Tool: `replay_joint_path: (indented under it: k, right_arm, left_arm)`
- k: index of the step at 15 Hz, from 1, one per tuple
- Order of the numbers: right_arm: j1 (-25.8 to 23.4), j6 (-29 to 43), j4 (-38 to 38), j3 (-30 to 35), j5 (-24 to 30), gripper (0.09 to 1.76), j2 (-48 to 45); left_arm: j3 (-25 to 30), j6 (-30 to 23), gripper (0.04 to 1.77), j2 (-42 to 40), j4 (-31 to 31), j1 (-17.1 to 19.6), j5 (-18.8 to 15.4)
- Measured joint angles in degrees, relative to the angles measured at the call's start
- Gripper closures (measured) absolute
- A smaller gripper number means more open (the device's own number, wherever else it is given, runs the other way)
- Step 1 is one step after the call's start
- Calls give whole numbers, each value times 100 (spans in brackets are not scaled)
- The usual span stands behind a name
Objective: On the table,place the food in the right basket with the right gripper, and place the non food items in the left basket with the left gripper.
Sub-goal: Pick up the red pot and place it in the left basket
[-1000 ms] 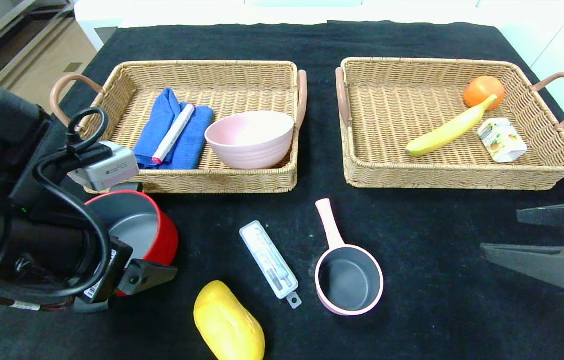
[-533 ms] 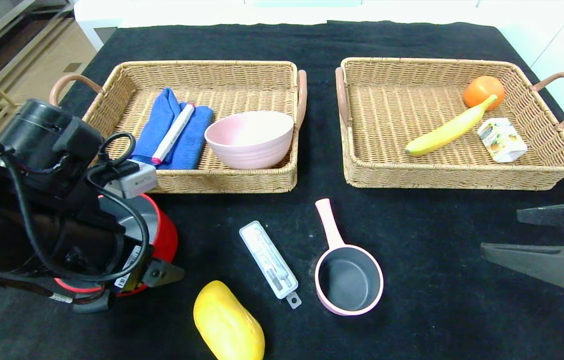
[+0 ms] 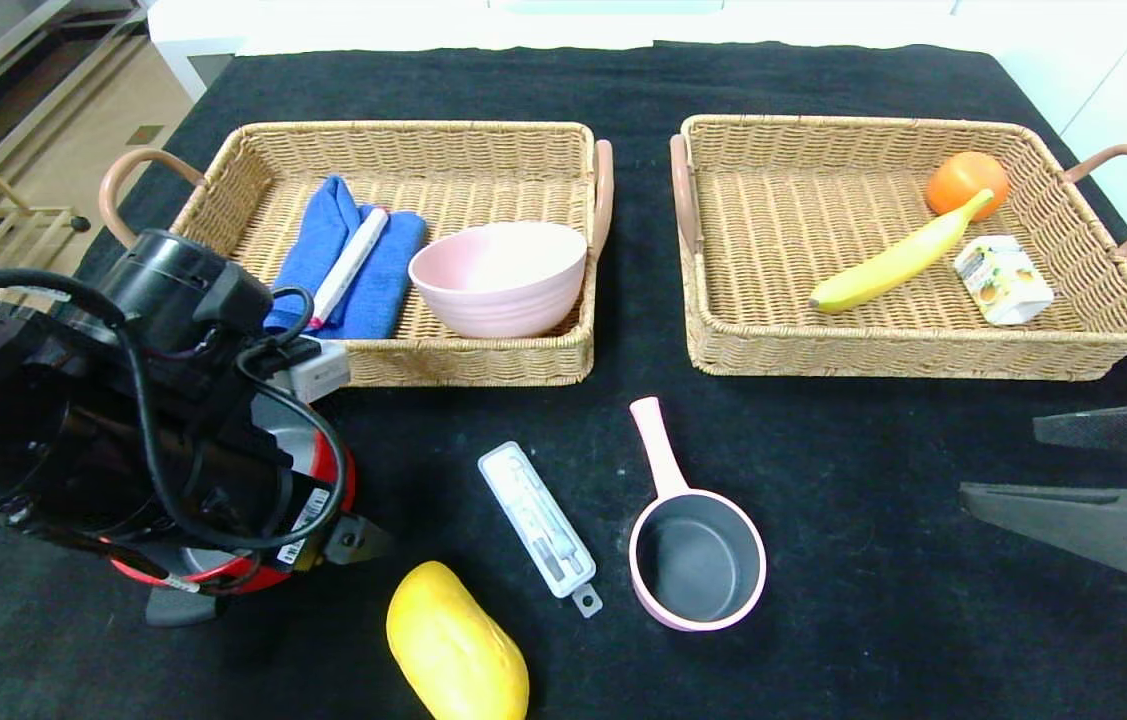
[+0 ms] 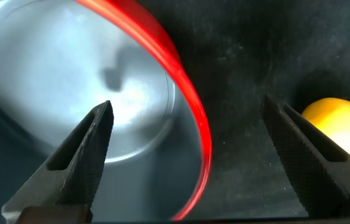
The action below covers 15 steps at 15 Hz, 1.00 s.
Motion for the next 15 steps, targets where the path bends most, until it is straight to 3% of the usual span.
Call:
replay_joint_path:
  k: [8,11,15]
  right_arm:
    - [-30,-2,2,0,4,14,0]
    - [-35,0,2,0,4,14,-5]
    - [-35,-2,0,-2,1,14,-5]
  left_arm:
    - [9,-46,9,102,-1,-2,84]
    - [37,-50,62,116,2,-6,90]
    - [45,-59,109,113,18,-11,90]
